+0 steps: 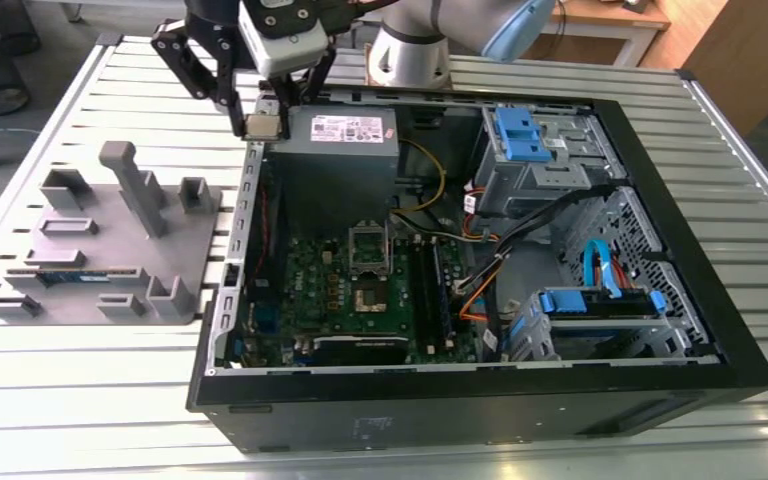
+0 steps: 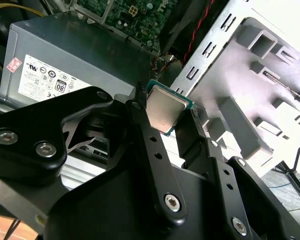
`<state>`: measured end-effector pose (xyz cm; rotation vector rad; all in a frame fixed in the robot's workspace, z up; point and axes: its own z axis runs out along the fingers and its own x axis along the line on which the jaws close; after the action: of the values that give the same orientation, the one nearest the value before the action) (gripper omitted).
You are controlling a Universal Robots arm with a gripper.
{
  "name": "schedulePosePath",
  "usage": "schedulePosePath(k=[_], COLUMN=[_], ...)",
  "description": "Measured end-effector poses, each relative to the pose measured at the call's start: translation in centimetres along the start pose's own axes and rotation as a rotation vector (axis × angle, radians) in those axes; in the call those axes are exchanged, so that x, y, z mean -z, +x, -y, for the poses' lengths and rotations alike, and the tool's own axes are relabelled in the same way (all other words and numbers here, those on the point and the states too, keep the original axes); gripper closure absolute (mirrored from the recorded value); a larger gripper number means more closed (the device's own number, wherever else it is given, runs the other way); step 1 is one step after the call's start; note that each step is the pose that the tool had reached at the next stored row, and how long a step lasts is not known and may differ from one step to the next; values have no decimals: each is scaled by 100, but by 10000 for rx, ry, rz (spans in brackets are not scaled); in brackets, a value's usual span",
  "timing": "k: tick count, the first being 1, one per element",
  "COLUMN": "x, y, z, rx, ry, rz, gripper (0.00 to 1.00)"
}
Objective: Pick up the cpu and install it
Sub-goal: 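Pick up the cpu and move it towards the insertion slot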
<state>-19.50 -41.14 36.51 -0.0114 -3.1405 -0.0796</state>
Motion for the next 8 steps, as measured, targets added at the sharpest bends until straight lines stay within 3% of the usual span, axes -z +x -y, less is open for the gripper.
schedulePosePath(k=[8], x=[0], y=[-66], z=[-1], rx=[-2], ry=[0], rz=[-18], gripper=[53])
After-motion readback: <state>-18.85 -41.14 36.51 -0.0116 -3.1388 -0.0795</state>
